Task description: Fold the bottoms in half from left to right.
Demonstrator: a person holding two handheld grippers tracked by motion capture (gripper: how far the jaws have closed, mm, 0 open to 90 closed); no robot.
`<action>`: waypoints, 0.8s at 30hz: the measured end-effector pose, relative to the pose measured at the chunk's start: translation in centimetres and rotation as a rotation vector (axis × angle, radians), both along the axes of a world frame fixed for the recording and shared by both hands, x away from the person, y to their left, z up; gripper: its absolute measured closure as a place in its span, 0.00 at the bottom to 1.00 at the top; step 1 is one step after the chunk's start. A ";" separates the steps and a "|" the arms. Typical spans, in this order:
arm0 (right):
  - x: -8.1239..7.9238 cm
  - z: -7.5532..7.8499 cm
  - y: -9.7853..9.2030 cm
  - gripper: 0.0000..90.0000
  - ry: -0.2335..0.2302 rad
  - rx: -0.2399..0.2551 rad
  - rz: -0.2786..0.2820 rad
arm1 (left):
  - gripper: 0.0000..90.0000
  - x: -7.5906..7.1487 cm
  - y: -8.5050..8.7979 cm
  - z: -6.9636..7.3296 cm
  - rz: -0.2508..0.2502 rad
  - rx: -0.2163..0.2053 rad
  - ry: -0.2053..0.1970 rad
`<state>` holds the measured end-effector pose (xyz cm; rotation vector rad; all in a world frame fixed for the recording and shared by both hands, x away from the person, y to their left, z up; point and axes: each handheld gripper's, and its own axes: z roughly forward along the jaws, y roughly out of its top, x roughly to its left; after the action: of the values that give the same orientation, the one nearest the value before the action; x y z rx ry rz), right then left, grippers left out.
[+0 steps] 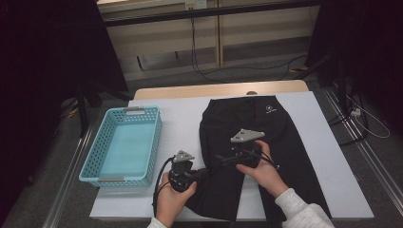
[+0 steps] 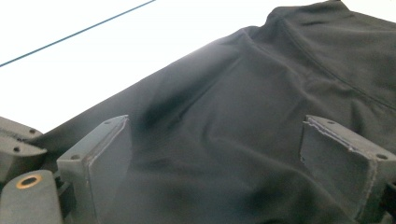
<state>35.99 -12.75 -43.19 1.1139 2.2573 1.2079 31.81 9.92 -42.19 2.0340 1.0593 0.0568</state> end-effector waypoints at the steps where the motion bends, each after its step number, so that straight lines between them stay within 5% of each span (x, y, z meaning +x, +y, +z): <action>1: 0.0 0.0 0.2 0.12 -0.004 -0.002 -0.002 | 0.99 0.0 0.0 0.1 -0.008 0.006 -0.008; 18: 1.7 0.0 3.2 0.17 0.003 0.013 0.014 | 0.99 -0.2 -0.9 -0.2 -0.013 0.003 -0.028; 24: 2.4 -0.6 4.1 0.21 0.002 -0.017 0.009 | 0.99 0.1 -0.9 -0.5 -0.002 -0.003 -0.028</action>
<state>38.42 -8.63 -43.81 1.0997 2.2721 1.1895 31.86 9.01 -42.70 2.0259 1.0395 0.0826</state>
